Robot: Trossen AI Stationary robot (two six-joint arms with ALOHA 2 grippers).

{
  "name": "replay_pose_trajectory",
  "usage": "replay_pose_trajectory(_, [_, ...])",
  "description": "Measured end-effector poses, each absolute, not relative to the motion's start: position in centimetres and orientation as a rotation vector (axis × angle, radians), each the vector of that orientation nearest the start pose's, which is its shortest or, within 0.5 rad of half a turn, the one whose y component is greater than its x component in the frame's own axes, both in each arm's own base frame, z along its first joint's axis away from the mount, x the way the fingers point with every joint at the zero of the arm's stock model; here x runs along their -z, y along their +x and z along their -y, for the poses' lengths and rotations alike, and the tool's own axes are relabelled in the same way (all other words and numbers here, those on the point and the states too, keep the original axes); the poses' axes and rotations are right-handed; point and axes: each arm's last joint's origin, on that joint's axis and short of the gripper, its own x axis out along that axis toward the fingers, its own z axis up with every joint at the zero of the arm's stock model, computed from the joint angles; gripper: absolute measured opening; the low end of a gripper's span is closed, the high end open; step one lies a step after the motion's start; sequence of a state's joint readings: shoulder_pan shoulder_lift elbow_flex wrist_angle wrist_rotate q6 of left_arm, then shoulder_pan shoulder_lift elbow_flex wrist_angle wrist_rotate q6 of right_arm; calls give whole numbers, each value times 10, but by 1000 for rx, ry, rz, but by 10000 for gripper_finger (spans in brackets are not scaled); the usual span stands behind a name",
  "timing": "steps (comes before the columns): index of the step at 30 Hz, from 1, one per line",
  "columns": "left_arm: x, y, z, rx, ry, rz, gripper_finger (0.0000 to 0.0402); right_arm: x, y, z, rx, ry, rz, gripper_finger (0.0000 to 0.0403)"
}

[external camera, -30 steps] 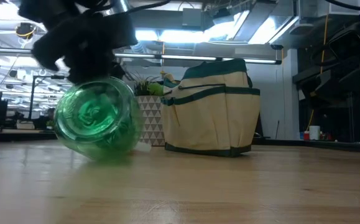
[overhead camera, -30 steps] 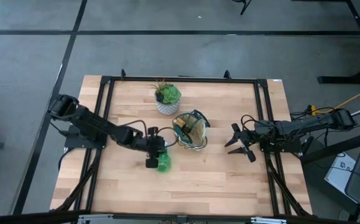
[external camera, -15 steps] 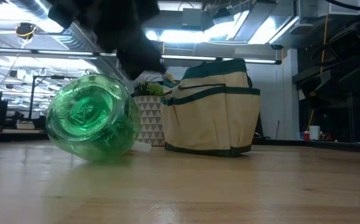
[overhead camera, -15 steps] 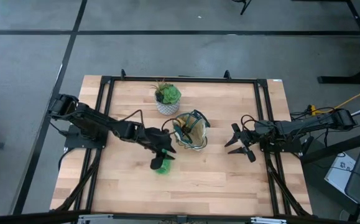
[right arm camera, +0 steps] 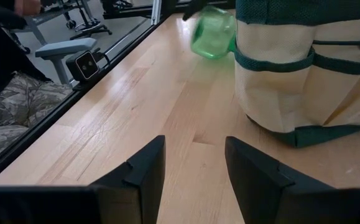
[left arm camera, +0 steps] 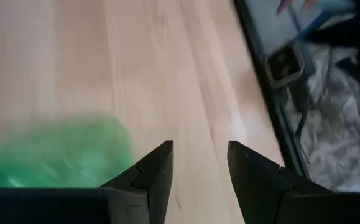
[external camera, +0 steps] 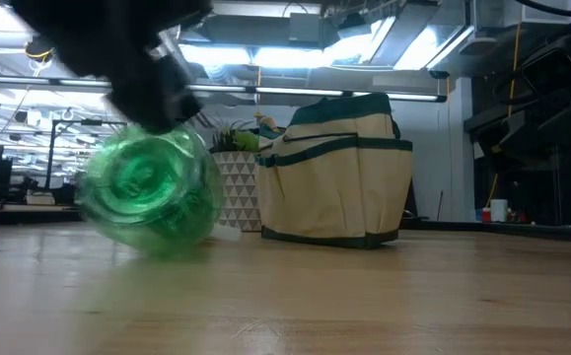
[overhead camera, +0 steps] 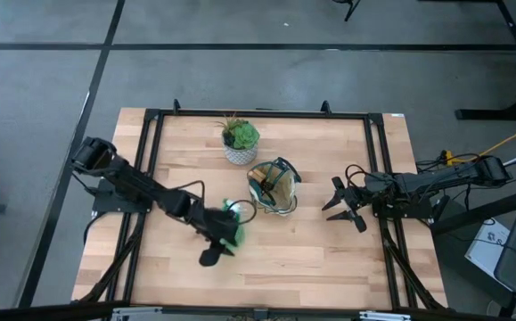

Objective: Pick & Place Garden tools in Gardening bag
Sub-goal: Put the spray bottle into the gardening bag

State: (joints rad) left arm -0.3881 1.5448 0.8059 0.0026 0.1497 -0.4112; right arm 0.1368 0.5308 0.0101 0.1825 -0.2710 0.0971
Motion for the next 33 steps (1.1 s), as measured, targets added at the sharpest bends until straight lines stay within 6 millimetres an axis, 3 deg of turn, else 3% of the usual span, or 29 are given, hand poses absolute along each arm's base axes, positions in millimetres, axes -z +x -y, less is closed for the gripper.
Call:
replay_pose_trajectory(7, [-165,256,117,160,-410,-1162,148,-136,123,-25,-388,118,-359,169])
replay_pose_trajectory(11, [-159,246,107,4,-348,-1257,148,-136,123,-25,-388,118,-359,169])
replay_pose_trajectory(21, [-182,238,119,98,-411,-1175,140,-136,123,-25,-388,118,-359,169])
replay_pose_trajectory(26, [-202,240,130,89,-304,-918,120,-136,123,-25,-390,118,-359,169])
replay_pose_trajectory(29, [-203,242,133,39,-226,-833,106,-136,123,-25,-390,118,-359,169])
replay_pose_trajectory(33, [-191,248,134,8,-222,-867,90,-136,123,-25,-390,118,-359,169])
